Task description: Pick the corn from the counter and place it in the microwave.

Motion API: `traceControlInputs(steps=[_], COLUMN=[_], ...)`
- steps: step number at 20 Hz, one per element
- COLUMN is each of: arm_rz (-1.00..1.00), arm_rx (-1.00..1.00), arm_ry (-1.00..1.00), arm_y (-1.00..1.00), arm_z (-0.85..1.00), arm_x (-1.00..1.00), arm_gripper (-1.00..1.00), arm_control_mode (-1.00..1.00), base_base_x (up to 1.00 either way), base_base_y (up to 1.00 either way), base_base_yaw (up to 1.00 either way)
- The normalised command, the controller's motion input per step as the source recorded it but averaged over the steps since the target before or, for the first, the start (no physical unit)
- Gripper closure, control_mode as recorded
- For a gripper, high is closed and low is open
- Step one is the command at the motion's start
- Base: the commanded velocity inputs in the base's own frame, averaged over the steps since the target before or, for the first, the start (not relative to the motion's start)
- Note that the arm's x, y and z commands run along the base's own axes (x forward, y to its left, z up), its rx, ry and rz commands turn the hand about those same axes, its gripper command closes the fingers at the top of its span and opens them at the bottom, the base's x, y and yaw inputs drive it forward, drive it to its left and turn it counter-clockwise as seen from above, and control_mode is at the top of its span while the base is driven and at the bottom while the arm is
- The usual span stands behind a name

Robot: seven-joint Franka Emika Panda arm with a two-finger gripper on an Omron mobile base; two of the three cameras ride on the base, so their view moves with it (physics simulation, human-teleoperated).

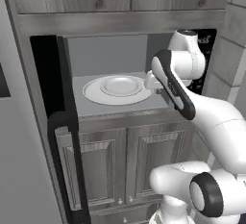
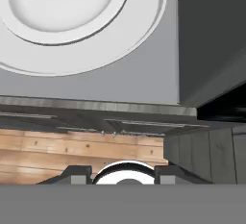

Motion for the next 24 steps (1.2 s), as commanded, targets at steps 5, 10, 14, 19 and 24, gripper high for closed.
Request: traceControlInputs(steps=[5,10,14,19,24], arm_rz=[0.02,0.0,0.0,0.0,0.0], arm_rx=[0.0,0.0,0.0,0.0,0.0], arm_ry=[0.0,0.0,0.0,0.0,0.0], arm_y=[0.0,0.0,0.0,0.0,0.0], arm_z=[-0.03,0.0,0.0,0.0,0.0], arm_x=[-0.26,0.0,0.0,0.0,0.0], arm_gripper=[-1.0,-1.0,-1.0,-1.0,-1.0], arm_control_mode=[1.0,1.0,1.0,1.0,1.0], base_base_x=[-0.4,-1.0,-1.0,-0.84,-0.47], base_base_y=[0.0,0.0,0.0,0.33,1.0], base_base_yaw=[0.05,0.08,0.03,0.02,0.13])
